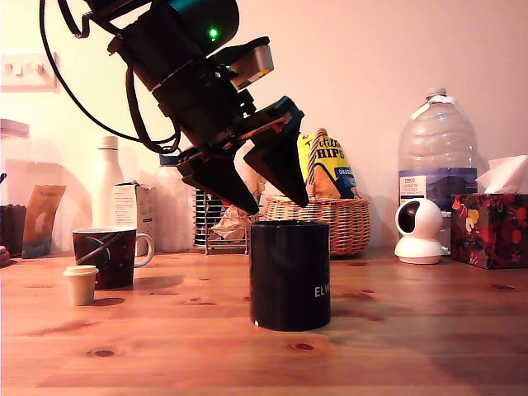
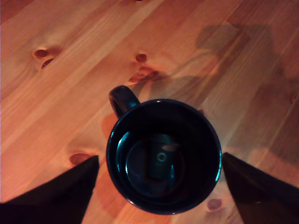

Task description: Pick up the coffee capsules from the table one by one and drop them inside the nearest coffee cup

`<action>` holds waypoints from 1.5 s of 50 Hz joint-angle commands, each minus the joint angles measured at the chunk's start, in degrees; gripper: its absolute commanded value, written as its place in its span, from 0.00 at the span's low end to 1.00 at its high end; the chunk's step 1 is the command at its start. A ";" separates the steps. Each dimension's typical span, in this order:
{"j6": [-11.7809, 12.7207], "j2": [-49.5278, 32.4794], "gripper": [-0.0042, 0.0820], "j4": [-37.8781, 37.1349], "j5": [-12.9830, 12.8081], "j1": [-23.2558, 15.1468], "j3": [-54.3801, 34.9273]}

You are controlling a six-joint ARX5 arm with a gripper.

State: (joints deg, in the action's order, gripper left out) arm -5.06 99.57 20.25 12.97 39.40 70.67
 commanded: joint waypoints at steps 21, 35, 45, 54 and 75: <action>0.37 -9.84 0.05 5.31 -2.67 -1.25 -0.04; 0.70 -12.46 0.06 7.82 -7.26 -3.72 -3.28; 2.43 -19.06 0.06 1.62 -7.61 -6.36 -12.68; 3.82 -25.70 0.06 -5.09 -9.01 -10.32 -22.21; 7.06 -35.91 0.06 -23.52 -9.35 -18.36 -44.39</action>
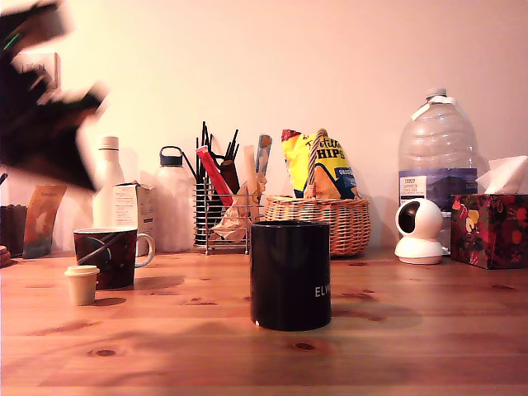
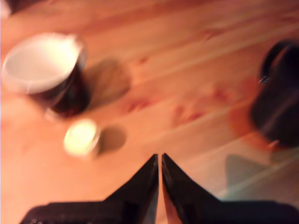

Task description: Pick up the coffee capsules from the table one by one and drop them inside the nearest coffee cup

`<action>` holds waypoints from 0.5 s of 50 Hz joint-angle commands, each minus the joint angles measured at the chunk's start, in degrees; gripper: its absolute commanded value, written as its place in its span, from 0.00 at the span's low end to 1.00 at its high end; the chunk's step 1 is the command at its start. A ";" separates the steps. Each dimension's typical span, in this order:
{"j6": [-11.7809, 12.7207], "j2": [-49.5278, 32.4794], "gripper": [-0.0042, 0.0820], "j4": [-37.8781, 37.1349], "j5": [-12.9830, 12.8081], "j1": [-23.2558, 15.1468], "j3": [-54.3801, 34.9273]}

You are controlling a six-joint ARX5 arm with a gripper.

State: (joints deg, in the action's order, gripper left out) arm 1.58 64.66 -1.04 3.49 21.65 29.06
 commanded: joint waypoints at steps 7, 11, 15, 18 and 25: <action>0.42 -2.36 0.06 -9.01 0.57 -2.32 -9.16; 0.42 -2.54 0.06 -11.74 0.57 -3.28 -11.96; 0.39 -2.51 0.06 -14.67 0.57 -4.04 -14.34; 0.35 -2.49 0.06 -16.44 0.57 -4.44 -15.61; 0.37 -2.43 0.07 -17.73 0.59 -5.09 -16.41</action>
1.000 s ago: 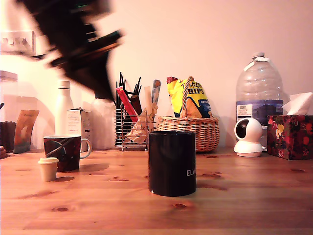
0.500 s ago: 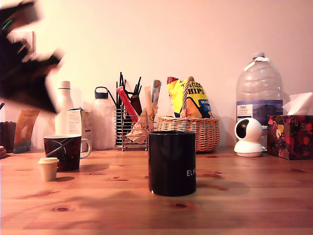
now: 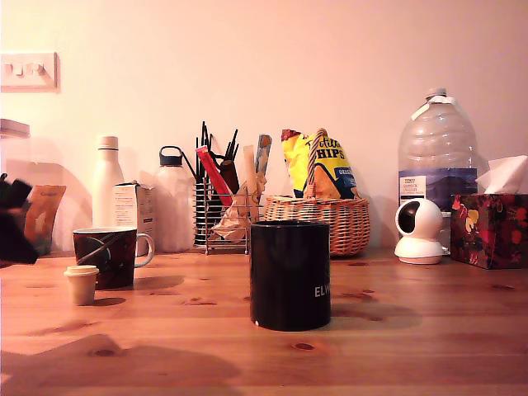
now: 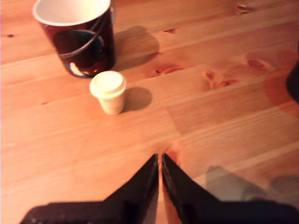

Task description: Pick up the coffee capsules from the table one by one and drop them inside the nearest coffee cup

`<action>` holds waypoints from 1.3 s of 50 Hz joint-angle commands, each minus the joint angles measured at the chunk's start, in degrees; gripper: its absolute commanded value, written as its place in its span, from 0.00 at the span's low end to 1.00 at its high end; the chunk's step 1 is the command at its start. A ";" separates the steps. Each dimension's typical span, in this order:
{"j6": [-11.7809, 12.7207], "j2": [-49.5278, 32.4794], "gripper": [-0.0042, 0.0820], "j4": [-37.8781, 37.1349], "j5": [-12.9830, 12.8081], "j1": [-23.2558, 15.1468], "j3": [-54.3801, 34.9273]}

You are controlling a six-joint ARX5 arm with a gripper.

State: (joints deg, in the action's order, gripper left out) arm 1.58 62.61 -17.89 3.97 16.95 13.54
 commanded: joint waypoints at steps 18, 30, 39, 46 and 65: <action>-0.59 3.06 0.91 -6.58 2.80 -2.40 -0.98; -2.05 9.90 0.91 -14.99 3.21 -2.62 -0.98; -2.89 15.80 0.91 -22.95 3.26 -3.91 -0.98; -2.93 20.52 0.91 -28.20 3.93 -4.76 -0.98; -2.89 34.53 0.91 -40.44 7.17 -6.36 1.51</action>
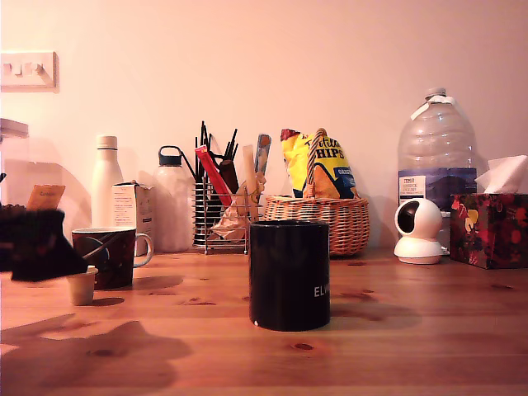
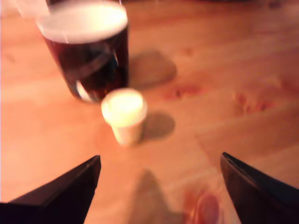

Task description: Pick up the coffee capsules from the table one by one and drop them inside the nearest coffee cup

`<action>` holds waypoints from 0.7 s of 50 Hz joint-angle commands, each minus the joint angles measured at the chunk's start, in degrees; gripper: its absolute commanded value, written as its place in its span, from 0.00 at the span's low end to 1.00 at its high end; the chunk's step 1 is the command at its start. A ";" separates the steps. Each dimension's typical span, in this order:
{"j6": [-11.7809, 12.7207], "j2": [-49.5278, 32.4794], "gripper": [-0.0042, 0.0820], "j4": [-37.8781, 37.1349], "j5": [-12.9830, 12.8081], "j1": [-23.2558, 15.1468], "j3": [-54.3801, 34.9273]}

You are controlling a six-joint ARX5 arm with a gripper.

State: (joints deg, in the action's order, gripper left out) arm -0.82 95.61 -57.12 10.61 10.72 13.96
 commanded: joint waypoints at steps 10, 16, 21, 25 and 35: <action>-0.50 7.13 0.91 -1.77 0.55 -0.13 4.92; -0.52 9.44 0.91 -1.75 0.57 -0.20 7.30; -0.50 11.41 0.91 -1.68 1.20 -0.57 9.25; -0.50 12.70 0.91 -1.66 1.20 -0.83 10.60; -0.50 14.75 0.91 -1.38 1.88 -1.36 13.00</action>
State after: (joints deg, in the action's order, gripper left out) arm -0.84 109.32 -58.24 12.10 9.58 26.33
